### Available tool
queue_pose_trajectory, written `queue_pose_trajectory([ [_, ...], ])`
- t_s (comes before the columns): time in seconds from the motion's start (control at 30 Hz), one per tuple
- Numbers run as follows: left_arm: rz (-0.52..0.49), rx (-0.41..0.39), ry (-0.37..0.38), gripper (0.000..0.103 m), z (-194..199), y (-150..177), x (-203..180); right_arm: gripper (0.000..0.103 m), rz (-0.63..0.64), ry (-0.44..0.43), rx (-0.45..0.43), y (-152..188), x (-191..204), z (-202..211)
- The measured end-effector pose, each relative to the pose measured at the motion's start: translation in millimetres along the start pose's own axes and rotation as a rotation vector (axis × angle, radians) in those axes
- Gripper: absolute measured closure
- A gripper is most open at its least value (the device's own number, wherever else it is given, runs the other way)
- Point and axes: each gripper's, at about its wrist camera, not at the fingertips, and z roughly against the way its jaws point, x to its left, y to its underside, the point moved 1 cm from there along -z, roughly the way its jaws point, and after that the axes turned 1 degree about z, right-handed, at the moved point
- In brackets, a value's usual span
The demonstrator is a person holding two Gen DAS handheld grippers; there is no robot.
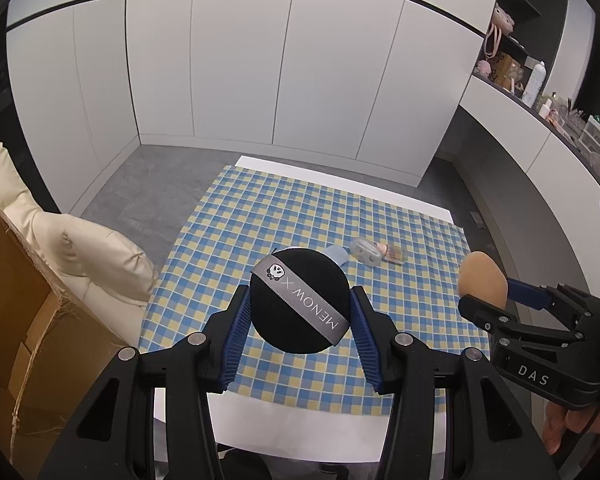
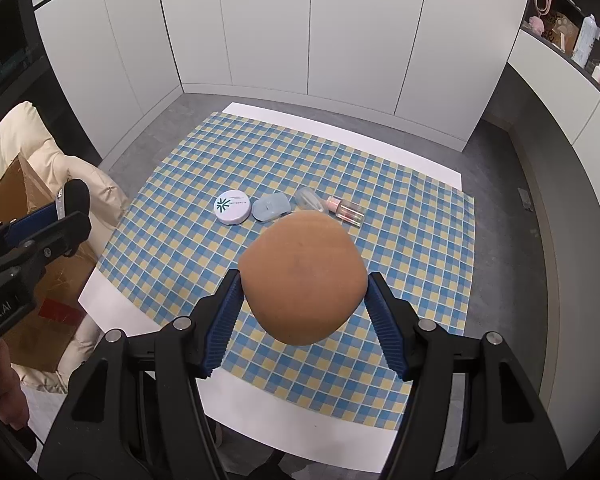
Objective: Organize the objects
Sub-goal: 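Carry the black puff and tan sponge toward the cardboard box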
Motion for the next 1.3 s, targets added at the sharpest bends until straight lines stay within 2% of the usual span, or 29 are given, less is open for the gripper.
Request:
queue_pose_trajectory([
  [0.33, 0.011, 0.001, -0.007, 0.054, 1.4, 2.4, 9.3, 0.038, 0.010, -0.006, -0.007, -1.9, 5.3, -2.0],
  [1.3, 0.089, -0.020, -0.082, 0.054, 19.9, 10.5, 66.8, 0.038, 0.119, -0.051, -0.039, -14.9, 67.5, -2.7],
])
